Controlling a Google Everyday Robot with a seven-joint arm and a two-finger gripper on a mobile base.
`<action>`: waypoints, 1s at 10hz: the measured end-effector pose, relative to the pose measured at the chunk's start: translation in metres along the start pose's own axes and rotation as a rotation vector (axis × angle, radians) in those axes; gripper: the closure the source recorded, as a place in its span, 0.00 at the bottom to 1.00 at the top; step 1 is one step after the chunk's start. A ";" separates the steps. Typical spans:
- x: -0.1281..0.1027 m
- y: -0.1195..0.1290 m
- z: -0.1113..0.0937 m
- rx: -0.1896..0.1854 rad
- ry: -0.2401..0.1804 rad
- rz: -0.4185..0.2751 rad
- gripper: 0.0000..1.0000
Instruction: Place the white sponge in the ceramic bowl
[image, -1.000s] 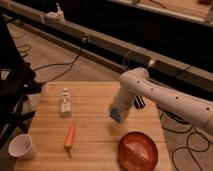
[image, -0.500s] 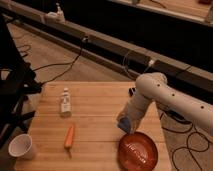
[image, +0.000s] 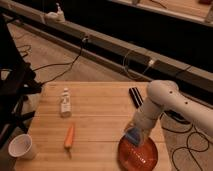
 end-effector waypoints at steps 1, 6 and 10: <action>-0.004 0.004 0.006 -0.004 -0.023 0.004 0.48; -0.007 0.004 0.012 0.002 -0.051 0.007 0.34; -0.007 0.003 0.013 0.001 -0.051 0.005 0.34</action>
